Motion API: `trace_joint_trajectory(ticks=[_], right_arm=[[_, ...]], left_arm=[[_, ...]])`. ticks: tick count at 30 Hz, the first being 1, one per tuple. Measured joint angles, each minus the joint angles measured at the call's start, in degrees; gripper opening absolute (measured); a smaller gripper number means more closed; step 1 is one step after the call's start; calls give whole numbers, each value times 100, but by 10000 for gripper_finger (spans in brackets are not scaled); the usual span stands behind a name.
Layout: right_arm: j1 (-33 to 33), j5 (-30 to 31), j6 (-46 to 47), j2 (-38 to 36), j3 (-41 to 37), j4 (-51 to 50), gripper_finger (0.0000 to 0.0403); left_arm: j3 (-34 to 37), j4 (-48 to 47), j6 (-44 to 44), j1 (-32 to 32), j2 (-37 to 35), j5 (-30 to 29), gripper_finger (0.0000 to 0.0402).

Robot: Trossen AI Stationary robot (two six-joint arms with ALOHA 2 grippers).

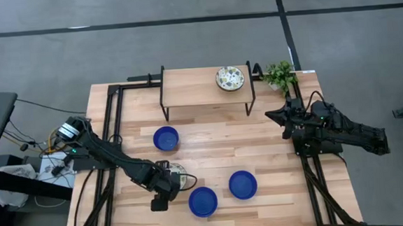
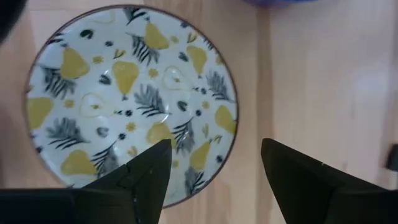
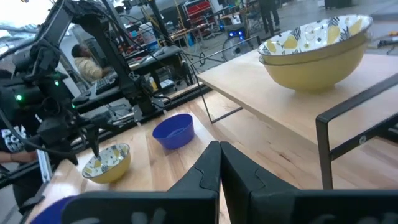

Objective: Pick & Place Mini bowls
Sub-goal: Stack the white patterned bowl on top of the white patterned bowls on the shelf

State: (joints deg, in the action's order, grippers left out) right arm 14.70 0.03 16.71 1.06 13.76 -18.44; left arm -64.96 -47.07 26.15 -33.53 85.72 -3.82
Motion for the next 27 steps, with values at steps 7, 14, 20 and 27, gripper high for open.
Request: trace_joint_trajectory(ticks=[7,14,20,27], right_arm=[[0,0,-68,0,0,2,0],[0,1,-69,0,0,-11,0],[1,2,-68,0,0,-57,0],[0,1,-70,0,0,-85,0]], left_arm=[[4,-87,-33,-69,-95,-243,246],[4,-20,-314,-119,16,-199,248],[19,-21,-497,-145,153,-217,249],[19,-1,-614,-141,328,-227,249]])
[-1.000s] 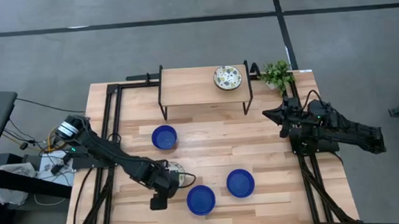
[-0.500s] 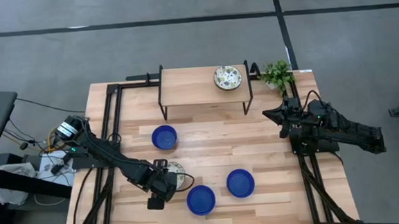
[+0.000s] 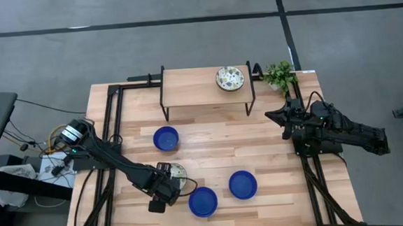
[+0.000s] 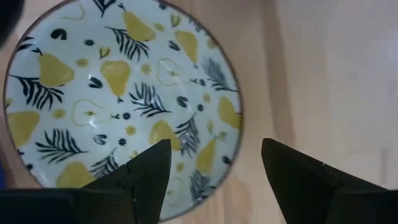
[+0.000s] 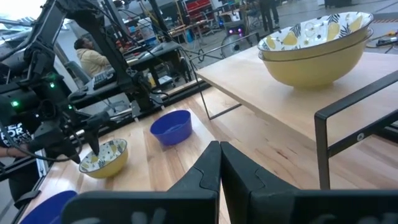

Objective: Pick & Place Mini bowls
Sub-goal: Stack the white patterned bowl on top of the white patterned bowls on the shelf

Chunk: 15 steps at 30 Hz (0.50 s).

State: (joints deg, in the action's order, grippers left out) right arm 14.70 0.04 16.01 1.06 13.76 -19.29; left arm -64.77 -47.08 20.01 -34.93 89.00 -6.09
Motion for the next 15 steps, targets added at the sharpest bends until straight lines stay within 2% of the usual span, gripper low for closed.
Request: trace_joint_trajectory(ticks=[15], right_arm=[[0,-1,0,0,0,0,0]], left_arm=[[2,227,-198,4,183,-33,249]])
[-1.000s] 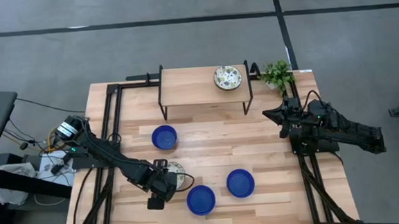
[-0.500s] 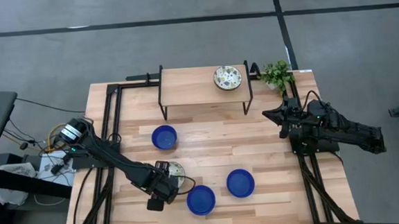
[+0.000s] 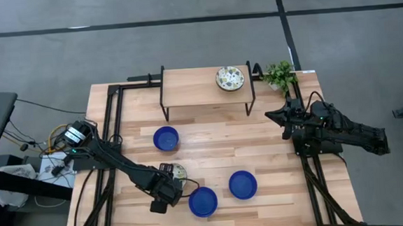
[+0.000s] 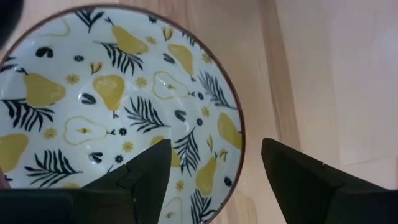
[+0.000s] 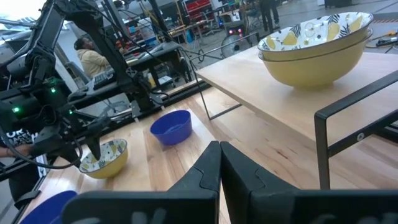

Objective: Pick & Place Mini bowls
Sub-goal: Stack the white patterned bowl on top of the white patterned bowls on the shelf

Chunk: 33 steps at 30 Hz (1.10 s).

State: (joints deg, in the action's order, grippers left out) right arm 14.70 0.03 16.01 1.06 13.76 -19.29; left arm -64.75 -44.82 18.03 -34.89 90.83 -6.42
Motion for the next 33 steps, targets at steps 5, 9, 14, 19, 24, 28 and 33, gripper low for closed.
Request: trace_joint_trajectory(ticks=[5,9,14,19,24,28,33], right_arm=[[0,0,2,0,0,0,0],[0,0,4,0,0,0,0],[0,0,4,0,0,0,0],[2,0,4,0,0,0,0],[0,0,6,0,0,0,0],[0,0,6,0,0,0,0],[0,0,6,0,0,0,0]], left_arm=[[0,67,15,2,0,1,249],[0,203,15,0,0,2,249],[0,288,17,-7,0,2,249],[0,290,17,-4,0,2,247],[0,289,-89,-4,0,2,231],[0,290,-160,-6,0,2,214],[0,293,-174,-7,0,-31,195]])
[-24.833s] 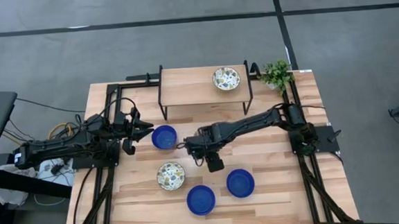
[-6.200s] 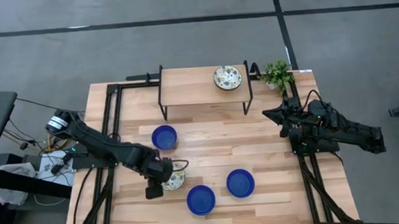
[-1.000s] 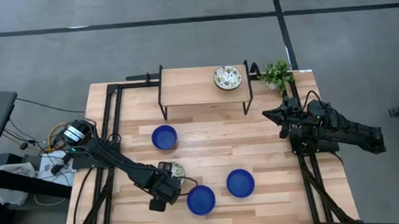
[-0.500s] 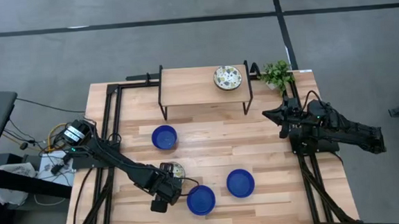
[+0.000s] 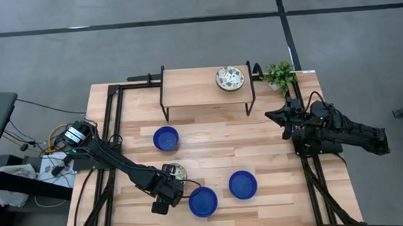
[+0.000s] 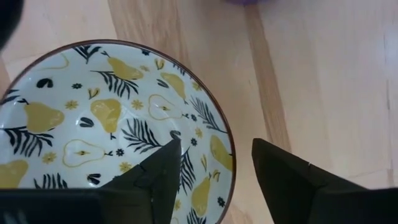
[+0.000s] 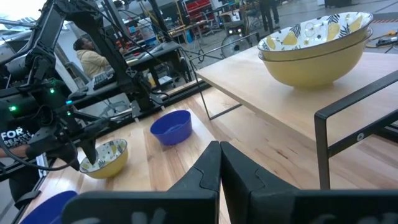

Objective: Pick & Place Mini bowls
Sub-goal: Stack the white patterned bowl on top of the white patterned bowls on the shelf

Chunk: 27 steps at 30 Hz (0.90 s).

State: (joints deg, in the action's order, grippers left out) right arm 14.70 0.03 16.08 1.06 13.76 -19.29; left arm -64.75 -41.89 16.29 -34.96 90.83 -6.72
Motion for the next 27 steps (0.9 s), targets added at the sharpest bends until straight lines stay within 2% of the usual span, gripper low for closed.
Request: trace_joint_trajectory(ticks=[19,23,27], right_arm=[[0,0,2,0,0,2,0],[0,0,2,0,0,2,0],[0,0,2,0,0,2,0]], left_arm=[[372,498,42,2,-22,-57,163],[372,494,42,2,-31,-72,138],[372,494,44,1,-33,-70,90]])
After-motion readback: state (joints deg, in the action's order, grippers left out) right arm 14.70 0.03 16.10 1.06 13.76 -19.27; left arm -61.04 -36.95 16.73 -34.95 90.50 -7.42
